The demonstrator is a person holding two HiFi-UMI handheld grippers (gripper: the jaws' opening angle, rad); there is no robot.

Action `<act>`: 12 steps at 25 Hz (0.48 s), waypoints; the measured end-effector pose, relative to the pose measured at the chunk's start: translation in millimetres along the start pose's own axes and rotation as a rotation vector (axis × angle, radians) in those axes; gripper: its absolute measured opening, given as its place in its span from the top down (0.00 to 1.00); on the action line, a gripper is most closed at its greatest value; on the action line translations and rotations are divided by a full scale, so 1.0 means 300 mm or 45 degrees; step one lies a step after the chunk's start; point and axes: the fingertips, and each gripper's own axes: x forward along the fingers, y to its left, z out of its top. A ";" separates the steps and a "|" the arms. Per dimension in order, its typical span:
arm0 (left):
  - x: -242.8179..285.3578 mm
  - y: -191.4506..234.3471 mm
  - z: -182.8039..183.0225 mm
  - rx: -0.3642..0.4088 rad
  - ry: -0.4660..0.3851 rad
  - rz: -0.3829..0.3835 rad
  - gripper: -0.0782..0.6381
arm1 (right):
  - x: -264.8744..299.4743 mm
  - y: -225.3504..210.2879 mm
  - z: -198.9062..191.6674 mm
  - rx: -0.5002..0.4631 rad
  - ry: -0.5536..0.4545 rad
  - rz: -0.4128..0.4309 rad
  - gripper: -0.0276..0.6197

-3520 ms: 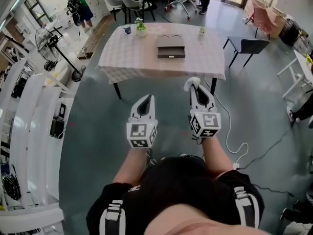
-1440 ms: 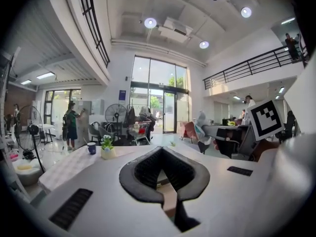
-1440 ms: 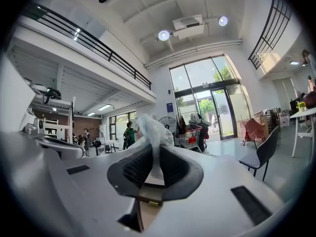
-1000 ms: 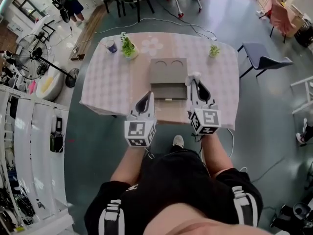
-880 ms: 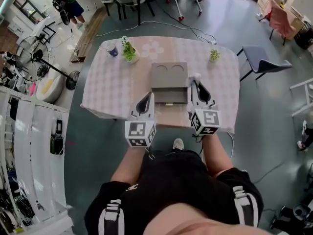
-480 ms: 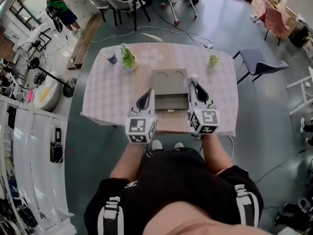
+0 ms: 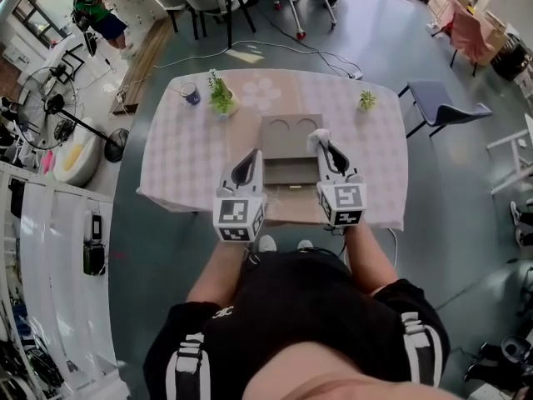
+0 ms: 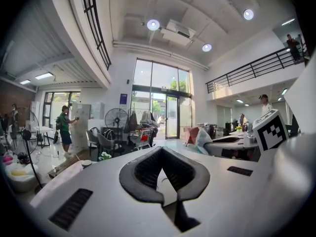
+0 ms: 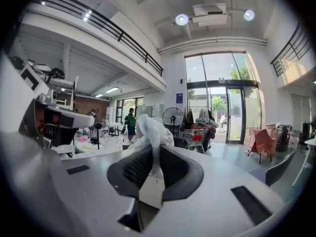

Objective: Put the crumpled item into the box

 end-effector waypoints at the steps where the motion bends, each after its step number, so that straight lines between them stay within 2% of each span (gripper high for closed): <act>1: -0.007 0.006 -0.002 -0.003 0.001 0.006 0.90 | 0.006 0.021 -0.014 -0.028 0.028 0.021 0.89; 7: -0.044 0.030 -0.024 -0.021 0.021 0.035 0.90 | 0.042 0.138 -0.141 -0.209 0.205 0.149 0.89; 12: -0.082 0.079 -0.035 -0.025 0.034 0.068 0.90 | 0.086 0.207 -0.253 -0.244 0.344 0.222 0.89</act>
